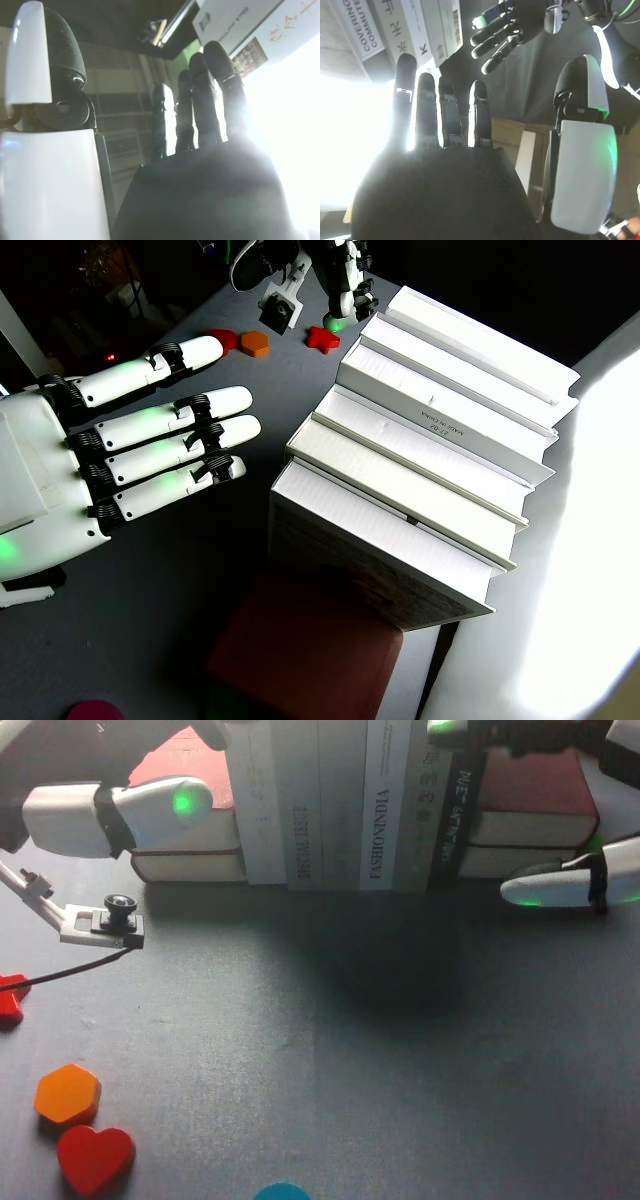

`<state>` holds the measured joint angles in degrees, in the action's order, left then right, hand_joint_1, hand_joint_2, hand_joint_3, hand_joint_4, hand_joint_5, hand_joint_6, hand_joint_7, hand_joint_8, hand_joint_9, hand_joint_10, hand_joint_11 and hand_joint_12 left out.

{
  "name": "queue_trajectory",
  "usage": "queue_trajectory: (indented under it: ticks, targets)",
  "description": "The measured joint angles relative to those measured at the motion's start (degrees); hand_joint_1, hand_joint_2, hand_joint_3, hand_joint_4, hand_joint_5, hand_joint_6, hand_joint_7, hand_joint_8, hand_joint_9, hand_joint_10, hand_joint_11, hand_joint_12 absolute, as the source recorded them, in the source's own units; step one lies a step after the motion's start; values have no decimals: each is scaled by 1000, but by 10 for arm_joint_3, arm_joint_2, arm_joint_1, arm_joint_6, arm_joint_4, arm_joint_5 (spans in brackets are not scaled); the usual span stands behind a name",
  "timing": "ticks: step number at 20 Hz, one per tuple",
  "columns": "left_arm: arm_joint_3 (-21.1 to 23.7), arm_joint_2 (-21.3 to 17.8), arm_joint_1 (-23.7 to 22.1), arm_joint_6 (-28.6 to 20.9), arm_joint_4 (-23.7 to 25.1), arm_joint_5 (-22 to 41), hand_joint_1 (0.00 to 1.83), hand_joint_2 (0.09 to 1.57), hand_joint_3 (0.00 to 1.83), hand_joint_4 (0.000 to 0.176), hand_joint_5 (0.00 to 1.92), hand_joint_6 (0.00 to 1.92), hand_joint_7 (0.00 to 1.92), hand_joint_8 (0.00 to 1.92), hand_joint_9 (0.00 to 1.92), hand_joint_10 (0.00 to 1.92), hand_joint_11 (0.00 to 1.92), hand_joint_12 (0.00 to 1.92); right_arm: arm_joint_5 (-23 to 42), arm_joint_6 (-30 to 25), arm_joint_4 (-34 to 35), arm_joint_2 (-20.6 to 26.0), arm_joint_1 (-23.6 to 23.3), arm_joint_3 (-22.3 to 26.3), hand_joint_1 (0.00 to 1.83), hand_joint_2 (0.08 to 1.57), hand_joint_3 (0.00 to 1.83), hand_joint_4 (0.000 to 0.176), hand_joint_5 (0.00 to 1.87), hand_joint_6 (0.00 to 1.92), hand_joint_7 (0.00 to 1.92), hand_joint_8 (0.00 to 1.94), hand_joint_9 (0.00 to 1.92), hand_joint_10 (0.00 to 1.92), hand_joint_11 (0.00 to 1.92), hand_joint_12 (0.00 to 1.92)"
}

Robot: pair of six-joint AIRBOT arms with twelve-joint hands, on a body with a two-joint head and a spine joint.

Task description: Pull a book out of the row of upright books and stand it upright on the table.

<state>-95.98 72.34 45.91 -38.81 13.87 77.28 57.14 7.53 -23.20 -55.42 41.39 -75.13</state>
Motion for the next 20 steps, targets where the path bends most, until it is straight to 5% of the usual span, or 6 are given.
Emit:
queue_trajectory:
  ticks: [3,5,9,13,16,20]
  targets:
    - [5,0,0,0,1,4,1035,991,52,0,542,13,476,0,398,250,16,1671,13,-1,-7,6,-14,9,946,917,4,43,419,8,377,2,386,266,30,1700]
    - [8,-1,3,0,-3,9,1023,998,41,26,547,11,467,4,404,241,49,1619,22,-1,-12,15,-19,19,960,931,0,59,418,2,378,0,423,200,49,1667]
    - [17,-13,5,0,-2,10,1061,1003,22,0,527,1,476,1,441,171,40,1647,27,7,-43,33,-44,31,862,931,0,33,367,2,380,3,403,155,28,1595]
    - [17,-14,13,0,-9,12,1125,1000,14,9,513,12,474,15,434,133,0,1605,-15,14,-59,41,-104,11,1035,1074,26,70,352,9,207,0,202,53,0,1296]
    - [18,-14,15,0,-10,11,1138,990,8,0,514,10,462,7,413,134,0,1605,-86,15,-117,29,-184,-12,918,1030,0,114,286,13,7,4,3,0,0,116]
    - [18,-14,15,0,-12,12,1127,1014,14,0,516,6,437,1,392,138,0,1553,-163,15,-170,-11,-201,-47,621,1040,5,169,187,0,0,0,0,0,0,0]
